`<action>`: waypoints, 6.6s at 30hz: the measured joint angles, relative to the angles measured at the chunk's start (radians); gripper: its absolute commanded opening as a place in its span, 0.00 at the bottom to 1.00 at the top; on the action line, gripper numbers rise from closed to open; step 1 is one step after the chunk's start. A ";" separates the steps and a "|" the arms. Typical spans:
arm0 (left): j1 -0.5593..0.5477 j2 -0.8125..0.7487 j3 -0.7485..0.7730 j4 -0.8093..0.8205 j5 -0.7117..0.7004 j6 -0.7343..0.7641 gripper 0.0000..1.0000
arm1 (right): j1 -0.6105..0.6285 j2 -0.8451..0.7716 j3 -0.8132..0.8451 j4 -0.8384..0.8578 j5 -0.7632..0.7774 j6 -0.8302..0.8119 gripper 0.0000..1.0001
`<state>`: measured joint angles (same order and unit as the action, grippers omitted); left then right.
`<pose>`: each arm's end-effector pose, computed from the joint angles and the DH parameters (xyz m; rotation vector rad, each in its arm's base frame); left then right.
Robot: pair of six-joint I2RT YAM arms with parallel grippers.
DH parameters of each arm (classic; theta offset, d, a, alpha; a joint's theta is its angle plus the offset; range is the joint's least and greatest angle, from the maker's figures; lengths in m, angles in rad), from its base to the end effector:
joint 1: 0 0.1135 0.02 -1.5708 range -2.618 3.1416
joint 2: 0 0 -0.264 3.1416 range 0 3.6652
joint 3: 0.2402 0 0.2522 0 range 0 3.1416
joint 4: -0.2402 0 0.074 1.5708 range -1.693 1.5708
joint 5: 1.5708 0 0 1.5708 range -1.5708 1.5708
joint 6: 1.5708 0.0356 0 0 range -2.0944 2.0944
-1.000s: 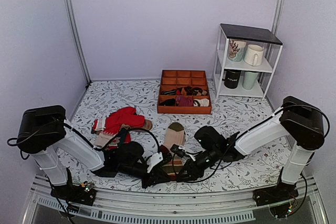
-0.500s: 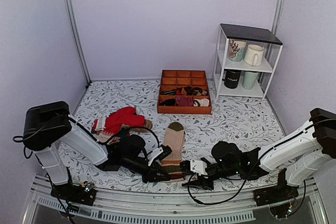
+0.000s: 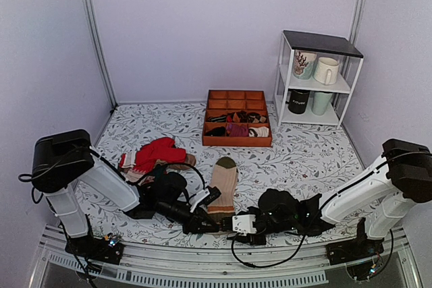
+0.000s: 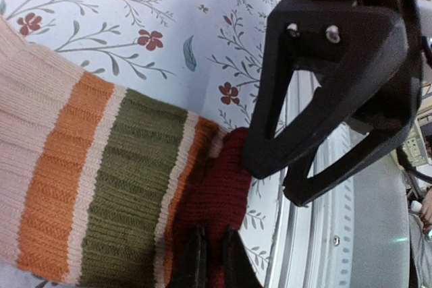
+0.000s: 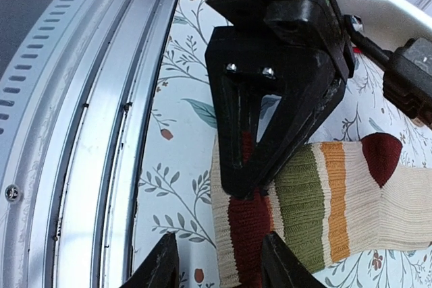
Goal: Roll the socks
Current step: Roll a pair of socks at the center of the board.
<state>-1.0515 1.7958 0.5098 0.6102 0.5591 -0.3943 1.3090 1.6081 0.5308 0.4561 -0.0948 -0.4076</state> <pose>0.1258 -0.2582 0.0874 1.1298 2.2490 -1.3284 0.0712 0.2788 0.1263 -1.7424 1.4326 0.6012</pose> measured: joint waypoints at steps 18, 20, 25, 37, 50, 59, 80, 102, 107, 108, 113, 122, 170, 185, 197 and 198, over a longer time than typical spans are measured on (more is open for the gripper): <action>0.000 -0.099 -0.027 -0.081 -0.073 0.051 0.19 | -0.010 0.119 0.105 -0.051 0.030 0.225 0.04; -0.006 -0.178 -0.058 -0.125 -0.132 0.080 0.36 | -0.029 0.124 0.110 -0.054 -0.006 0.285 0.04; -0.051 -0.424 -0.138 -0.157 -0.280 0.182 0.38 | -0.099 0.139 0.113 -0.061 -0.143 0.437 0.04; -0.194 -0.333 -0.229 0.054 -0.493 0.390 0.53 | -0.262 0.251 0.205 -0.116 -0.521 0.645 0.04; -0.195 -0.218 -0.221 0.223 -0.536 0.547 0.58 | -0.284 0.280 0.231 -0.148 -0.612 0.640 0.04; -0.195 -0.101 -0.189 0.224 -0.497 0.567 0.58 | -0.290 0.285 0.239 -0.172 -0.644 0.624 0.04; -0.193 -0.069 -0.146 0.221 -0.425 0.540 0.00 | -0.296 0.298 0.248 -0.192 -0.687 0.629 0.05; -0.104 -0.079 -0.135 0.105 -0.142 -0.067 0.00 | -0.135 -0.217 -0.033 -0.043 -0.247 0.258 0.51; -0.087 -0.063 -0.124 0.099 -0.095 -0.106 0.00 | -0.046 -0.101 -0.013 -0.021 -0.146 0.140 0.51; -0.084 -0.056 -0.121 0.103 -0.088 -0.109 0.00 | -0.028 -0.064 -0.005 -0.021 -0.123 0.123 0.51; -0.080 -0.026 -0.113 0.136 -0.053 -0.120 0.00 | 0.019 0.027 0.015 -0.024 -0.060 0.078 0.51; -0.077 -0.021 -0.114 0.143 -0.042 -0.123 0.00 | 0.021 0.064 0.042 -0.023 -0.008 0.059 0.29; -0.194 -0.147 -0.238 0.275 -0.370 0.472 0.24 | -0.215 0.274 0.250 -0.251 -0.650 0.564 0.13; -0.198 -0.102 -0.218 0.285 -0.326 0.373 0.00 | -0.225 0.280 0.268 -0.293 -0.681 0.559 0.30; -0.182 -0.069 -0.181 0.234 -0.269 0.038 0.00 | -0.179 -0.103 0.051 -0.232 -0.301 0.406 0.50; -0.177 -0.056 -0.183 0.255 -0.257 0.011 0.00 | -0.158 -0.123 0.040 -0.212 -0.272 0.365 0.53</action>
<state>-1.2282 1.7393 0.3264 0.8650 0.3016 -0.3836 1.1511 1.4853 0.5709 0.2440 -0.3672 -0.0429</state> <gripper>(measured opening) 0.029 0.491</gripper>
